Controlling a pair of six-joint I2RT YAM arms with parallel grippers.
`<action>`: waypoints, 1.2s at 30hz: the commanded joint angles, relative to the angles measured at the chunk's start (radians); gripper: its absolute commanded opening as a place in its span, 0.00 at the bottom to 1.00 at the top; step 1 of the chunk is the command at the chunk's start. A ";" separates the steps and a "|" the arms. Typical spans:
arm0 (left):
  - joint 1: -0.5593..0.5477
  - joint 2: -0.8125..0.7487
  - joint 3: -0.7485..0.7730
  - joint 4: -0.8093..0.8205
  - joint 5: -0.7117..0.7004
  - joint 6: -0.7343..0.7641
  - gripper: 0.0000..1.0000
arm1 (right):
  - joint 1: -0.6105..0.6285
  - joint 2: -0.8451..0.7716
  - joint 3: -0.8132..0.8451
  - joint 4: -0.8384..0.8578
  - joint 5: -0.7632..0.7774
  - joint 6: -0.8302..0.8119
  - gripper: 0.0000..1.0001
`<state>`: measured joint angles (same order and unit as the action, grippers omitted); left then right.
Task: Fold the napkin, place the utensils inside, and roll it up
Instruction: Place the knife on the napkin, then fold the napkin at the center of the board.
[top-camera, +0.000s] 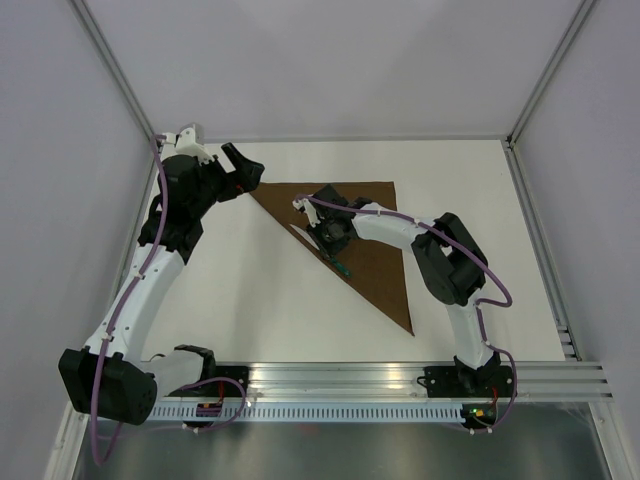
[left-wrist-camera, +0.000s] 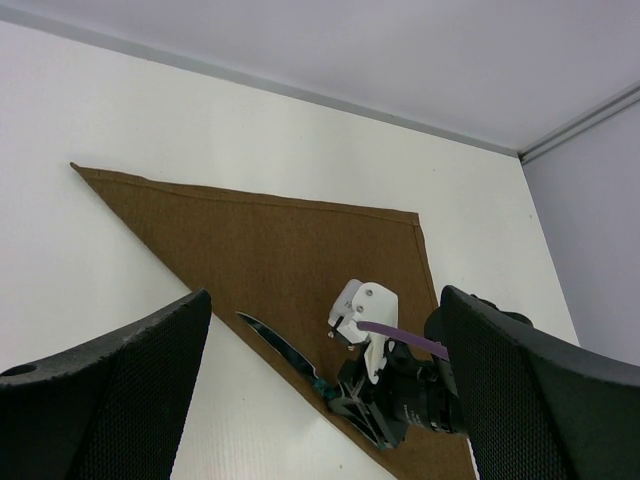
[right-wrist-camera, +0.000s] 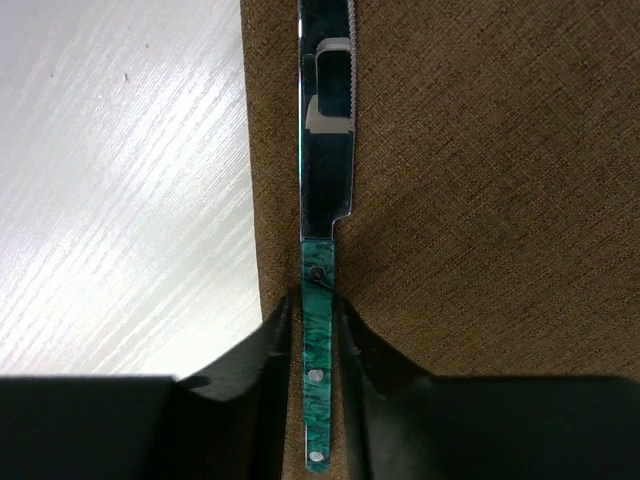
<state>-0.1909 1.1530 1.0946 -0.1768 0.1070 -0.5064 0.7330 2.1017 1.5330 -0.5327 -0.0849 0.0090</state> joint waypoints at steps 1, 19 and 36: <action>0.001 -0.006 0.002 0.042 0.016 0.034 1.00 | 0.009 -0.065 0.009 -0.021 -0.015 0.023 0.31; -0.312 -0.093 -0.131 0.280 -0.151 0.420 0.99 | -0.318 -0.238 0.188 -0.096 -0.183 0.078 0.54; -1.238 0.330 -0.388 0.729 -0.644 0.839 0.88 | -0.816 -0.298 0.110 -0.033 -0.346 0.106 0.54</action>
<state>-1.3399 1.4021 0.6868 0.3859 -0.4213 0.2001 -0.0715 1.8450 1.6596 -0.5896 -0.3859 0.0830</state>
